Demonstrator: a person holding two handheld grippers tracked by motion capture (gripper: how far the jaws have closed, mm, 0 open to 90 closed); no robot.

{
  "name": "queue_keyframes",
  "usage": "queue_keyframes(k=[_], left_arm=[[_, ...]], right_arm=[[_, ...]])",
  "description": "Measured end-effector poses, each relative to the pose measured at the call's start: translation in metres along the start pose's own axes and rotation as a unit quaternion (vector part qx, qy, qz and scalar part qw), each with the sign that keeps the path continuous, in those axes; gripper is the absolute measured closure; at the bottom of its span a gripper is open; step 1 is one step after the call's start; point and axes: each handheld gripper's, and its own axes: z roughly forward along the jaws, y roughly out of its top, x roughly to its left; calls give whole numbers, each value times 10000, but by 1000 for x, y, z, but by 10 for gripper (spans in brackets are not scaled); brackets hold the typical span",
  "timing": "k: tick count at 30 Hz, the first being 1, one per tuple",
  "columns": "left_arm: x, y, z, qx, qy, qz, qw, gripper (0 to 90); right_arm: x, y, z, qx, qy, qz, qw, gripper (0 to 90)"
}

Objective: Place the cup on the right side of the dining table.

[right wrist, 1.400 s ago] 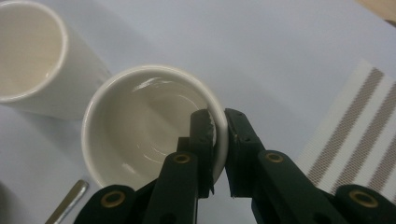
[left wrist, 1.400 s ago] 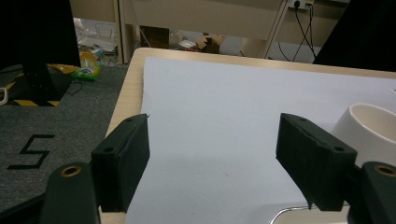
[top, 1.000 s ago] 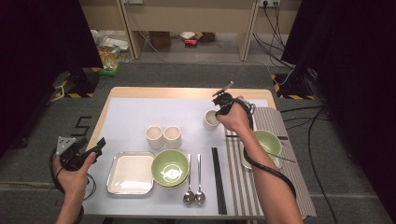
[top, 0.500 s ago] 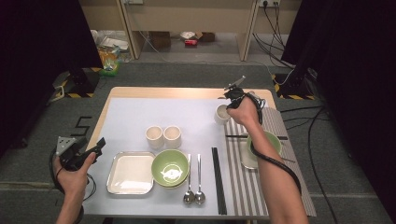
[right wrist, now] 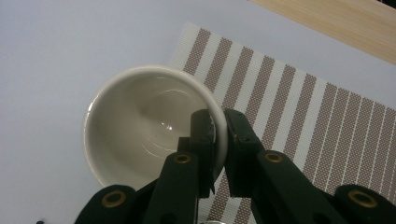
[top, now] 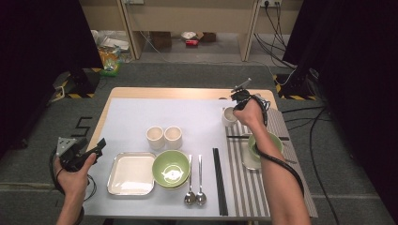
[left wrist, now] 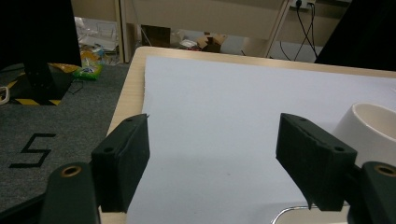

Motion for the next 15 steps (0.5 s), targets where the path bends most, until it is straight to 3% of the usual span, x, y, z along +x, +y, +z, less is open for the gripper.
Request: queue_keyframes(k=[15], left_arm=[[1,-1,0,2,9,-10,10000,251]], right_arm=[[1,-1,12,264,-27,59,9996,832]])
